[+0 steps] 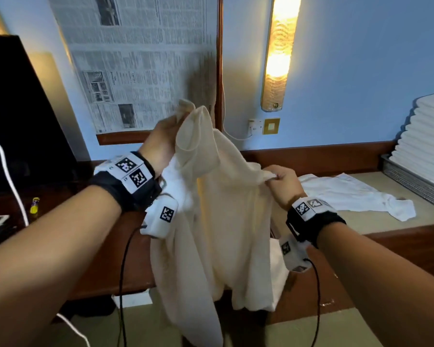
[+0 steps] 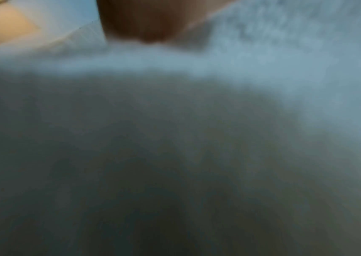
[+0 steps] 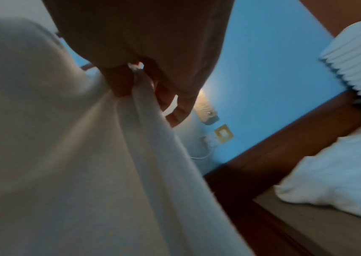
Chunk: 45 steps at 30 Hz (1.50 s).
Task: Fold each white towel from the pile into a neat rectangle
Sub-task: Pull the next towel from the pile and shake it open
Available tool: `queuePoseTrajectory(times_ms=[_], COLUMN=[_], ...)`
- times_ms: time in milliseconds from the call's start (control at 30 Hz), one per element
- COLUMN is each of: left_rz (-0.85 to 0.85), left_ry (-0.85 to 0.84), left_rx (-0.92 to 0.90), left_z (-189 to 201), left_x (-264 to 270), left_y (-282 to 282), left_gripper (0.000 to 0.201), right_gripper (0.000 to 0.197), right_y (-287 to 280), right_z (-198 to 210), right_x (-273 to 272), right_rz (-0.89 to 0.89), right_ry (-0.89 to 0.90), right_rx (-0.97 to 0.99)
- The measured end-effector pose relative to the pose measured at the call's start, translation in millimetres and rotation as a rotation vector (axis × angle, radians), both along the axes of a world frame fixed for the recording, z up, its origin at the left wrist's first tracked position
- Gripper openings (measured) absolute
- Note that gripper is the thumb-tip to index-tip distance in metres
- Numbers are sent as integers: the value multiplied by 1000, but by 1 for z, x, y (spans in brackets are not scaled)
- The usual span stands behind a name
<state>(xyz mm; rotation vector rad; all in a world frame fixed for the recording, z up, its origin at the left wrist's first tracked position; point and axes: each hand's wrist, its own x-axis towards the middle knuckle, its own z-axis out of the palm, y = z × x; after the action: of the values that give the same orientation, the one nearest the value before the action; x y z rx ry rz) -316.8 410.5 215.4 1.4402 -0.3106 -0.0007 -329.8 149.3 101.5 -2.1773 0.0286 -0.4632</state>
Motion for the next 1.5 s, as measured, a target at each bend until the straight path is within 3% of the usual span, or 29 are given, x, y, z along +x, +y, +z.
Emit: queuePoseTrajectory(times_ms=[100,233,333,433,567,633,767,833,933,1033,1167,1300,1400,1500], left_rz=[-125,-123,-98,8,116,85,42,-8,-143,-175,-187,-140,-53,-54], left_ry=[130,102,43,-122,-195,-219,-135,-89,-12,-29,-17,-61,-80,-87], left_rx=[-2,-6,-34,163,250,266,196,158,148,195,48,22,39,31], left_z=[-18,-35,-31,-17,0,-1,-3,-6,-23,-38,-47,-49,-46,-43], left_x=[-12,-27,-29,-23,-18,-14,-22,-32,-40,-41,-51,-50,-39,-31], left_y=[-9,-25,-28,-22,-12,-9,-8,-11,-17,-23,-41,-46,-34,-23], left_gripper=[40,28,30,35,37,37,56,55,52,39,30,31,34,39], right_gripper=[35,29,35,42,38,33,20,26,27,25,37,45,29,28], right_y=[32,64,68,65,51,39,8,-4,0,21,43,43,39,23], right_z=[39,84,97,92,64,43,-3,-10,15,55,86,82,64,37], right_x=[-1,0,-1,-22,-46,-48,-47,-44,-43,-43,-37,-41,-52,-61], right_rz=[154,266,246,269,260,245,205,89,-6,110,238,223,254,209], right_ry=[-113,-290,-323,-383,-240,-96,221,147,-54,-177,-234,-236,-85,38], right_rx=[-24,-150,-229,-224,-253,-245,-270,-164,-64,-185,-260,-252,-302,-306])
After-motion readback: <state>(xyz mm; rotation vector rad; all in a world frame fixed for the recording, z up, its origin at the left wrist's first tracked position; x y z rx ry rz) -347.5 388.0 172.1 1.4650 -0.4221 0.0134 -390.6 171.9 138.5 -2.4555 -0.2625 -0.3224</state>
